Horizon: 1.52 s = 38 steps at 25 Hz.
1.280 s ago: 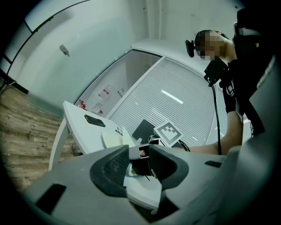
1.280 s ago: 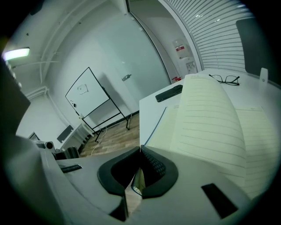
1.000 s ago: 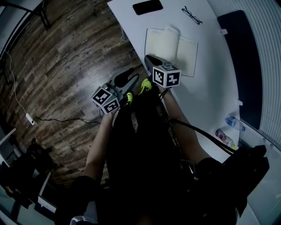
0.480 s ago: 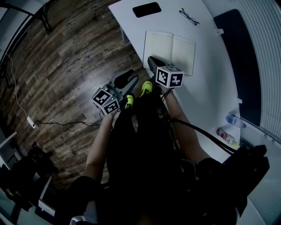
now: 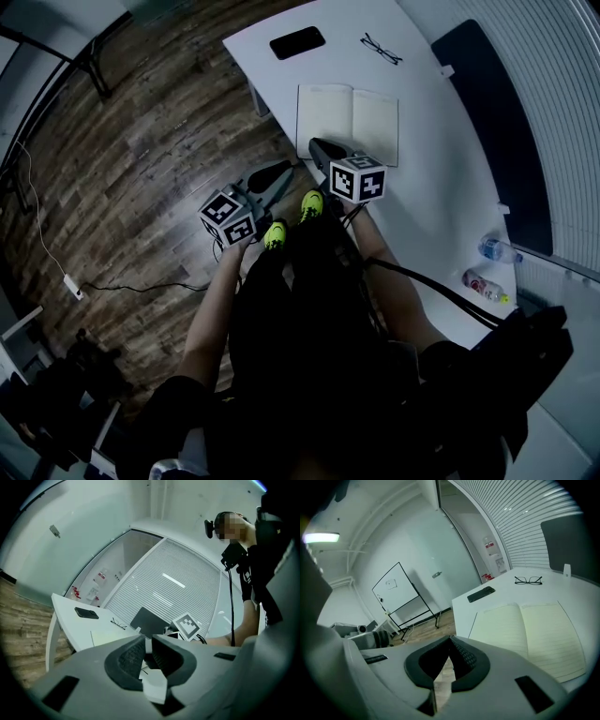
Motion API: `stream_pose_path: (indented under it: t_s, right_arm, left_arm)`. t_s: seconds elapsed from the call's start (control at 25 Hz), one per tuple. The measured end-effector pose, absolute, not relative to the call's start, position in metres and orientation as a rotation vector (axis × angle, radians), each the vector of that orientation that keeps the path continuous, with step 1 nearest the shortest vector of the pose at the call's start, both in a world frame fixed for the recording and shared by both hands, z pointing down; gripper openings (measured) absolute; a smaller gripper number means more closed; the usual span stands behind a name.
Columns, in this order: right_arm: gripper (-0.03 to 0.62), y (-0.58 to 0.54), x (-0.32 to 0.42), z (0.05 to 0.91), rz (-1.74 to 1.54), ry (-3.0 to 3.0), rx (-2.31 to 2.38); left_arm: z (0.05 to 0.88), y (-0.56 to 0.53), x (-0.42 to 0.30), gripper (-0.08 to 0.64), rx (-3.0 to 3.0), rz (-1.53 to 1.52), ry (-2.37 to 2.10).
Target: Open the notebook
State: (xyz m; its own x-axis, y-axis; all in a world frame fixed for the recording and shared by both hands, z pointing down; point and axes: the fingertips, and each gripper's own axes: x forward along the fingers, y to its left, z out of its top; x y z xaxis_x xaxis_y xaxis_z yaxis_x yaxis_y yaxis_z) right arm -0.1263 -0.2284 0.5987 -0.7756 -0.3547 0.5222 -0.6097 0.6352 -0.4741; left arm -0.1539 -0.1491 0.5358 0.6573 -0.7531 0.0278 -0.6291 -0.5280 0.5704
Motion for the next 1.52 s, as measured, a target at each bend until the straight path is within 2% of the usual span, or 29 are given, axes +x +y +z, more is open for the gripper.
stream_pose_path:
  t_s: [0.48,1.52]
  right_arm:
    - [0.014,-0.216,-0.119,0.554,0.866,-2.546,0.764]
    - [0.014,-0.166,-0.090,0.482,0.805,-2.662,0.826]
  left_arm:
    - [0.511,-0.157,-0.143,0.003,2.370,-0.259,-1.005]
    - [0.457,-0.129,-0.117,0.002,2.429,-0.244,-0.866]
